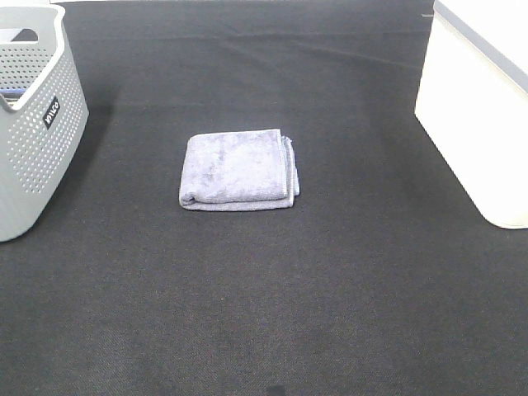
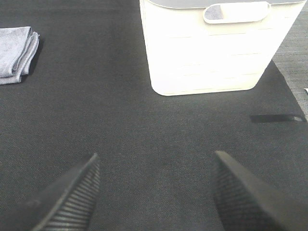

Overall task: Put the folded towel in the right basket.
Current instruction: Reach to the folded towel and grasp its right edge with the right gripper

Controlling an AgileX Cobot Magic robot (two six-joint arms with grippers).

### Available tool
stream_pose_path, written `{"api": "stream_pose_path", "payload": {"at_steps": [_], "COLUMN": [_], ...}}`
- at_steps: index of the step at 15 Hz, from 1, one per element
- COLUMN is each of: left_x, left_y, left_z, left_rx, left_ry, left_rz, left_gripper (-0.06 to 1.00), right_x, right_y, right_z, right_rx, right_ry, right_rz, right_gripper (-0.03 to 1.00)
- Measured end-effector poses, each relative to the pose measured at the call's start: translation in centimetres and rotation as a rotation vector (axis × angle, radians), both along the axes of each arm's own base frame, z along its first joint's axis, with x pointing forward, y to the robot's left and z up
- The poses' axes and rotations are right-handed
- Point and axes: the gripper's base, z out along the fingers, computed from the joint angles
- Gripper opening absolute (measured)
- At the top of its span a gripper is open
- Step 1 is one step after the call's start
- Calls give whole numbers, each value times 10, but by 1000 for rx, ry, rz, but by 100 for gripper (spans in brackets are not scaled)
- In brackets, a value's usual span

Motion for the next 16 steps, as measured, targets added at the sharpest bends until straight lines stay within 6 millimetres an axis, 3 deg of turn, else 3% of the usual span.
{"api": "stream_pose_path", "payload": {"at_steps": [16], "left_x": [0], "left_y": [0], "left_z": [0], "left_rx": [0], "left_ry": [0], "left_rz": [0], "left_gripper": [97], "right_x": [0], "right_y": [0], "right_z": [0], "right_rx": [0], "right_ry": [0], "right_rz": [0], "right_gripper": [63]}}
